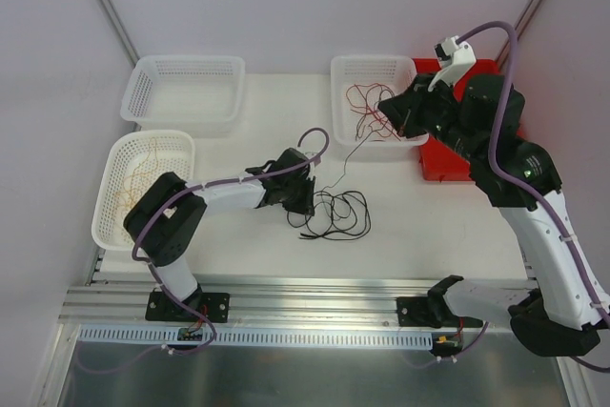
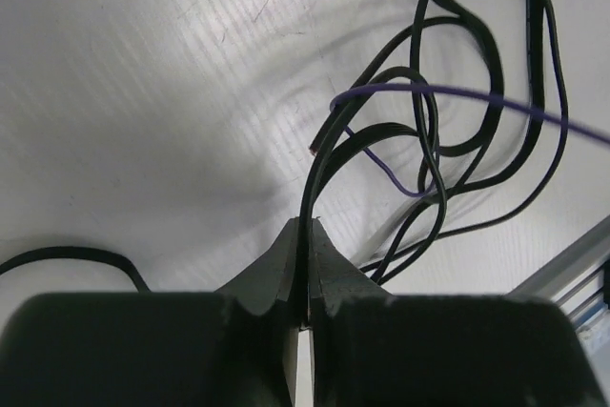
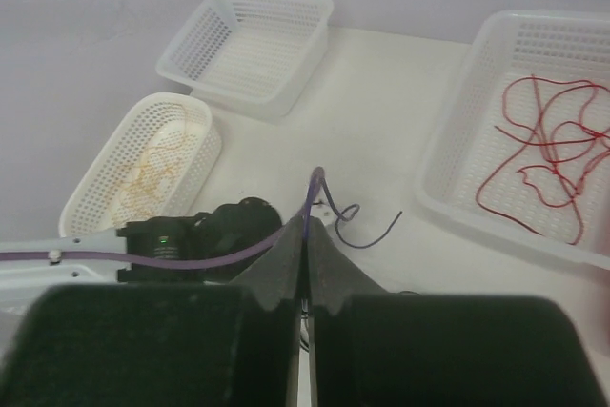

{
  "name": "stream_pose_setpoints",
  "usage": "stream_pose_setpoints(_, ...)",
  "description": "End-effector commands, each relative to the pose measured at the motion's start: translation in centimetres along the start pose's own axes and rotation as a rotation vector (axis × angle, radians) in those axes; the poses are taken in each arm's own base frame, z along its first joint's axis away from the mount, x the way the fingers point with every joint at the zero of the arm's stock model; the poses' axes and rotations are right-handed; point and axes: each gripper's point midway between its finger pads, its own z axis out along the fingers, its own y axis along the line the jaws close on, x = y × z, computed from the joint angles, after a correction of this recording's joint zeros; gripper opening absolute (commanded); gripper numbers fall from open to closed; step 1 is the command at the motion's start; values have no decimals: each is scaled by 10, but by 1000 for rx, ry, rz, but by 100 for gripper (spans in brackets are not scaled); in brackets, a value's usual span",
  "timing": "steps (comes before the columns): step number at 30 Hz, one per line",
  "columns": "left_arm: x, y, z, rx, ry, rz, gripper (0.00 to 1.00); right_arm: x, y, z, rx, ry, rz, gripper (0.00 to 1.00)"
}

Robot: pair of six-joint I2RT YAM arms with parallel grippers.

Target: Untangle the cables

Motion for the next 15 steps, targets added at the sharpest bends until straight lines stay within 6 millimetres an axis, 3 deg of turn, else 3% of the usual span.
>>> stream_pose_setpoints(1, -6, 1, -15, -16, -79, 7, 0, -23, -25, -19, 113, -77, -73, 1)
stream_pose_setpoints(9, 45, 57, -41, -215, -36, -86, 0, -56, -89, -54, 373, -171, -108, 1)
stream_pose_setpoints(15, 69, 89, -61, -313, -17, -210, 0, -80, -114, -76, 485, -227, -112, 1)
